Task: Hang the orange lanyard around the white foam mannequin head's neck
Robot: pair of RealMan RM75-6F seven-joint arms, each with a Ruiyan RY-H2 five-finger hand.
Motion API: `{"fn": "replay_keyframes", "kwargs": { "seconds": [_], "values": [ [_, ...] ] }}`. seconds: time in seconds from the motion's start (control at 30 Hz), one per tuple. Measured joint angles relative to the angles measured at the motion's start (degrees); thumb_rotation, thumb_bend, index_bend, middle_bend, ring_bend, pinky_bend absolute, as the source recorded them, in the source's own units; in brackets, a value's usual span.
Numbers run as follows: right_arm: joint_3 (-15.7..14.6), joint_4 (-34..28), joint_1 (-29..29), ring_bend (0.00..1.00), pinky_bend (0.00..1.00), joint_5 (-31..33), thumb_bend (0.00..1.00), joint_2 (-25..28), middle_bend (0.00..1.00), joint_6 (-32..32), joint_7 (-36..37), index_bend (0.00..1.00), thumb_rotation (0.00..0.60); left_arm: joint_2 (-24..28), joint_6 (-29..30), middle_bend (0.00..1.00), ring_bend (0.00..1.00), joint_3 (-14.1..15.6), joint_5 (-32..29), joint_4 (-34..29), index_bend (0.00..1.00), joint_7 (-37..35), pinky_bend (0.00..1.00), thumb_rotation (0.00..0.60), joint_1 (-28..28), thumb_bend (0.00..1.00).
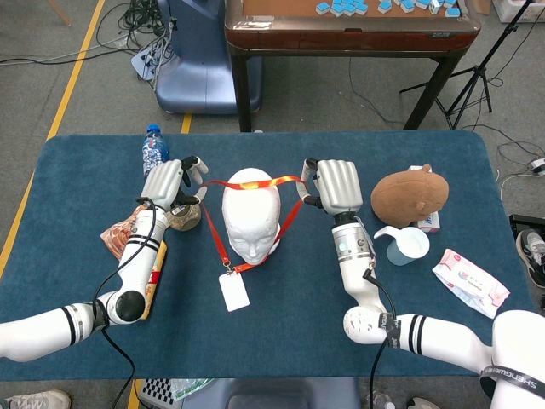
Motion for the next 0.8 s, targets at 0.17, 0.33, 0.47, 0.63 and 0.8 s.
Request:
{"fn": "replay_keyframes", "kwargs": {
  "seconds": [0.17, 0.33, 0.47, 0.63, 0.8],
  "values": [
    [0.15, -0.76, 1.05, 1.00, 1.00, 2.61, 0.28, 0.66, 1.00, -0.50, -1.59, 0.00, 0.600, 0.54, -1.97, 0.14, 0.10, -0.42, -3.75, 0.76, 0.10, 1.06, 0.38, 0.600, -1.11, 0.27],
    [0.05, -2.24, 1.67, 1.00, 1.00, 4.06, 0.15, 1.88, 1.00, -0.67, -1.85, 0.00, 0.600, 1.28, -2.95, 0.00, 0.00, -0.29, -5.41, 1.39, 0.00, 1.83, 0.18, 0.600, -1.89, 0.23],
    [-0.35, -3.11, 1.83, 1.00, 1.00, 4.41, 0.05, 2.73, 1.00, -0.60, -1.77, 0.00, 0.600, 2.12, -3.60, 0.00, 0.00, 0.07, -5.63, 1.14, 0.00, 1.76, 0.10, 0.504, -1.84, 0.20],
    [-0.64, -3.66, 1.75, 1.00, 1.00, 5.41, 0.00, 4.18, 1.00, -1.02, -1.11, 0.00, 0.600, 3.54, -4.69, 0.00, 0.00, 0.66, -6.13, 0.35, 0.00, 1.72, 0.05, 0.330, -1.75, 0.18],
    [-0.25, -3.03, 1.76, 1.00, 1.00, 6.70, 0.00, 4.42, 1.00, 0.49, -0.55, 0.00, 0.600, 3.91, -4.09, 0.00, 0.00, 1.26, -6.29, -0.08, 0.00, 2.01, 0.03, 0.240, -1.88, 0.15]
  ]
}}
